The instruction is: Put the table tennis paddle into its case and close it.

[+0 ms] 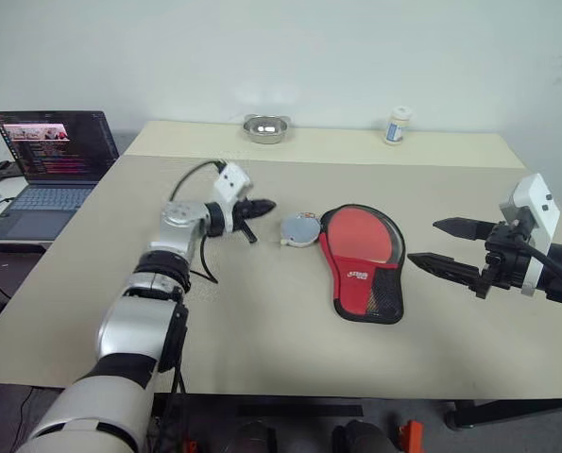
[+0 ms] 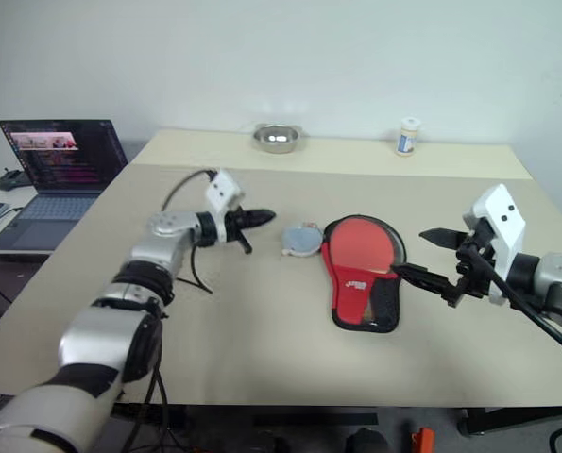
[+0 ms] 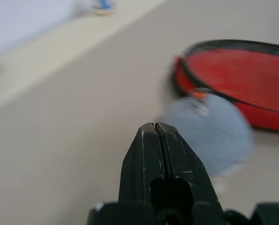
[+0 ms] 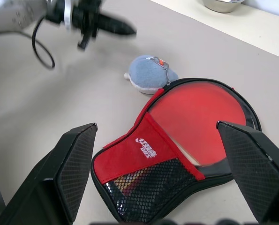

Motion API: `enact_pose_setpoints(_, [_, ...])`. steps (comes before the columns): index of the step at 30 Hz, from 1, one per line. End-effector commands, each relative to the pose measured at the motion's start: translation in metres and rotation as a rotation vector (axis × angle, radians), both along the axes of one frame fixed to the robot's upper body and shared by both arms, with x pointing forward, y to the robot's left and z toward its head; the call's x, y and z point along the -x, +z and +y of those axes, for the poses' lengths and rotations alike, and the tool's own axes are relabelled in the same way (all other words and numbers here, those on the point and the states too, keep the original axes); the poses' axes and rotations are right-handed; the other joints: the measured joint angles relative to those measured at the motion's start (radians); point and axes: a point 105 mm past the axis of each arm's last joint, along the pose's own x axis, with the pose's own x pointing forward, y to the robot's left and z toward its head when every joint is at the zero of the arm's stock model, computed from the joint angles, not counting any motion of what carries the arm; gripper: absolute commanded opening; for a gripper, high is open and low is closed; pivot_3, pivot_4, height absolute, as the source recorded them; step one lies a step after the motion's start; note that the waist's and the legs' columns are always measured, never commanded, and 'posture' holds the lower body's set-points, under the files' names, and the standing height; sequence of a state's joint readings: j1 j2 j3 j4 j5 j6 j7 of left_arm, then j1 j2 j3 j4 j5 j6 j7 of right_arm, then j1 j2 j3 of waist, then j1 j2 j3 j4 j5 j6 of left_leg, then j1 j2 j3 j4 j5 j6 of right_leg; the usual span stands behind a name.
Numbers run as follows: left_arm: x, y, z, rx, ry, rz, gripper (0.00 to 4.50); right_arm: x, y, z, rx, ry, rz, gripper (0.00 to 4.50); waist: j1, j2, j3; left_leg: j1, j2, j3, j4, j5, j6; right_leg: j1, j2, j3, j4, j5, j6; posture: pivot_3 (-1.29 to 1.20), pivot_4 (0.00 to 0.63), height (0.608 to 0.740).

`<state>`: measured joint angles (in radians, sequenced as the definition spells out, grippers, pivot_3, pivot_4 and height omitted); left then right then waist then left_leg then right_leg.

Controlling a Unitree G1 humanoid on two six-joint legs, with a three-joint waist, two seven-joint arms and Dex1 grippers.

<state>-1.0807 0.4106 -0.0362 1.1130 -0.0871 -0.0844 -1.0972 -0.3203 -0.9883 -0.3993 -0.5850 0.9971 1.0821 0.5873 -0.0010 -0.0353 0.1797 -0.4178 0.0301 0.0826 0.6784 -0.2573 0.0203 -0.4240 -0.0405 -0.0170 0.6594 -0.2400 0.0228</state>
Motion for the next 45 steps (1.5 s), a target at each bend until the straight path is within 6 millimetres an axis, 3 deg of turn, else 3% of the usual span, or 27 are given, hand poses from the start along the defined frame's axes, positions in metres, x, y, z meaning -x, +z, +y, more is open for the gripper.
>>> enact_pose_setpoints(1, [0.029,0.007,-0.016,0.027,-0.253,0.070,0.05,0.003,0.005,0.003,-0.005,0.016,-0.033,4.50,-0.001,0.000,0.000,0.000,0.000,0.000,0.000,0.000,0.000,0.000,0.000,0.000,0.000,0.000,0.000,0.00,0.150,0.740])
enact_pose_setpoints(3, [0.042,-0.009,-0.017,-0.012,-0.312,0.139,0.05,0.004,0.004,0.005,-0.009,0.022,-0.028,4.50,-0.003,0.000,0.000,0.000,0.001,0.000,0.000,0.000,0.000,0.000,0.001,0.000,0.000,0.000,0.000,0.00,0.150,0.740])
enact_pose_setpoints(8, [0.024,-0.032,-0.024,-0.098,-0.155,0.125,0.05,0.002,0.003,0.007,-0.012,0.026,-0.026,4.50,0.000,0.000,0.000,0.001,0.001,-0.001,0.001,0.000,0.000,0.000,0.001,0.001,0.002,0.000,0.000,0.00,0.150,0.740])
enact_pose_setpoints(15, [0.007,-0.040,-0.050,-0.087,-0.057,0.085,0.05,0.001,0.003,0.008,-0.014,0.028,-0.030,4.50,0.001,0.000,0.000,0.000,0.000,-0.001,0.001,0.000,0.000,0.000,0.000,0.000,0.001,0.000,0.000,0.00,0.150,0.740])
enact_pose_setpoints(19, [-0.004,-0.037,-0.051,-0.081,0.028,0.037,0.05,0.002,0.003,0.009,-0.013,0.025,-0.030,4.50,0.001,0.000,0.000,0.000,0.000,-0.001,0.001,0.000,0.000,0.000,0.000,0.000,0.001,0.000,0.000,0.00,0.150,0.740])
enact_pose_setpoints(25, [-0.021,-0.014,-0.027,-0.048,0.183,-0.044,0.05,0.004,0.001,0.008,-0.014,0.013,-0.027,4.50,-0.001,0.000,0.000,0.001,0.001,-0.001,0.001,0.000,0.000,0.000,0.000,0.000,0.002,0.000,0.000,0.00,0.150,0.740])
enact_pose_setpoints(31, [-0.037,0.005,0.014,-0.042,0.407,-0.123,0.05,0.002,-0.001,0.008,-0.022,0.002,-0.026,4.50,-0.001,0.000,0.000,0.001,0.000,-0.001,0.001,0.000,0.000,0.000,0.000,0.000,0.001,0.000,0.000,0.00,0.150,0.740])
enact_pose_setpoints(35, [-0.041,0.011,0.025,-0.042,0.475,-0.161,0.05,-0.001,-0.002,0.008,-0.025,-0.005,-0.027,4.50,0.000,0.000,0.000,0.001,0.000,-0.001,0.001,0.000,0.000,0.000,0.000,0.000,0.001,0.000,0.000,0.00,0.150,0.740])
enact_pose_setpoints(40, [-0.036,0.011,0.024,0.001,0.413,-0.143,0.05,-0.012,-0.005,0.010,-0.046,-0.040,-0.037,4.50,0.000,0.000,0.000,0.001,0.000,-0.001,0.001,0.000,0.000,0.000,0.000,0.000,0.001,0.000,0.000,0.00,0.150,0.740])
enact_pose_setpoints(45, [-0.008,0.016,0.002,0.106,0.074,-0.066,0.05,-0.038,-0.026,0.004,-0.086,-0.155,0.010,4.50,-0.002,0.000,0.000,0.001,0.000,0.000,0.001,0.000,0.000,0.000,0.000,0.000,0.002,0.000,0.000,0.00,0.150,0.740])
